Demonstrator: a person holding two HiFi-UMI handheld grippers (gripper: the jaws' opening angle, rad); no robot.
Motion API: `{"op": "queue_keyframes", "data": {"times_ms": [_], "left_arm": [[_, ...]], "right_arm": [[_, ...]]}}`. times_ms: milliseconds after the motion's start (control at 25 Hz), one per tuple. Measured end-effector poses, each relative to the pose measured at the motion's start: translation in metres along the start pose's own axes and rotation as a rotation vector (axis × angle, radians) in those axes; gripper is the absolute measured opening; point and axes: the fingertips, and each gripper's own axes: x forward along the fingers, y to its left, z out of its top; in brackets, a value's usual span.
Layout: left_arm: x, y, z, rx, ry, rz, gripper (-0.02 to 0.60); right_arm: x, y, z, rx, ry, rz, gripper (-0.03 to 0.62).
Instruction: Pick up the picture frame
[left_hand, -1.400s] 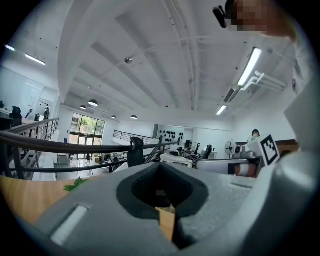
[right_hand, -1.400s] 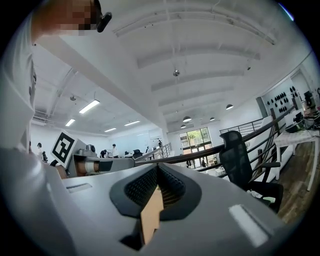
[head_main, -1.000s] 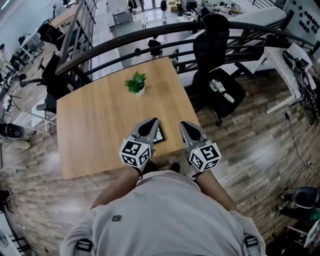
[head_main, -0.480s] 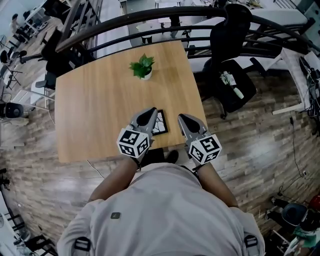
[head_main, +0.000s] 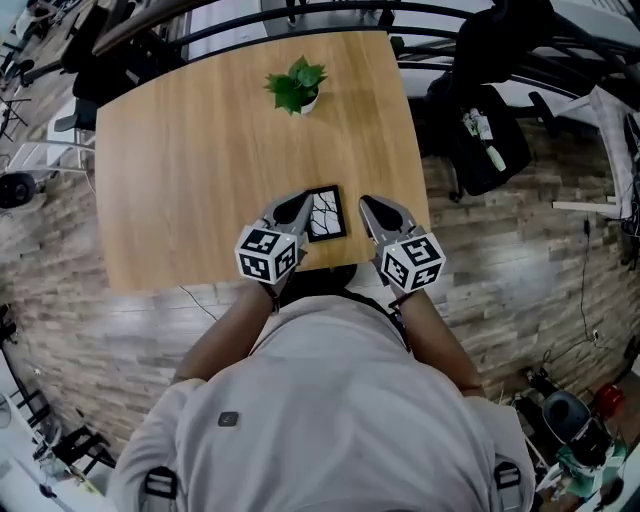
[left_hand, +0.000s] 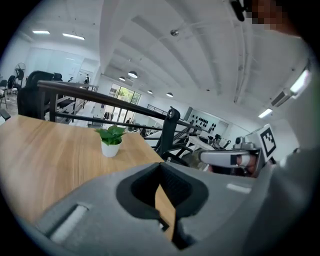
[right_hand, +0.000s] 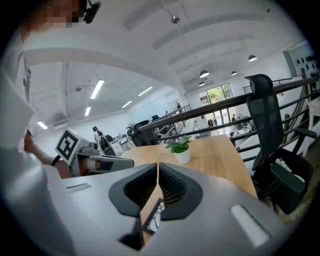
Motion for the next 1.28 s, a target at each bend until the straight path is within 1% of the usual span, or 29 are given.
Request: {"op": "queue_keyframes", "data": {"times_ms": [120,200,320,440,600,840,1040,1280], "left_arm": [[0.010,0.020,-0.026,-0.049,0.063,0.016,0.006],[0.017,0.032,-0.042,-0.080,0.104,0.021,0.020],[0.027,0.045,-0.062,-0.104,0.156,0.026,0.031],[0.037,0.058,-0.087,-0.139,0.211,0.031,0.044],[0.048,0.072,-0.116,-0.199,0.268,0.049,0.072],[0.057,0.088,-0.155,-0.241,0.365,0.095,0.100],[0.062,0.095,-0.182,-0.288,0.413,0.119,0.116],[0.071,0.098,-0.203,-0.312,0.454,0.133,0.132]], "right_arm": [[0.022,-0.006,-0.021,0.002,0.072,0.007,0.034],[0.035,-0.009,-0.034,0.016,0.115,0.015,0.054],[0.053,-0.013,-0.052,0.029,0.170,0.022,0.066],[0.066,-0.018,-0.072,0.049,0.231,0.027,0.094],[0.079,-0.029,-0.100,0.062,0.303,0.012,0.100],[0.094,-0.044,-0.153,0.047,0.427,-0.003,0.104],[0.100,-0.051,-0.187,0.077,0.492,-0.016,0.109],[0.108,-0.058,-0.212,0.099,0.545,-0.032,0.115]]}}
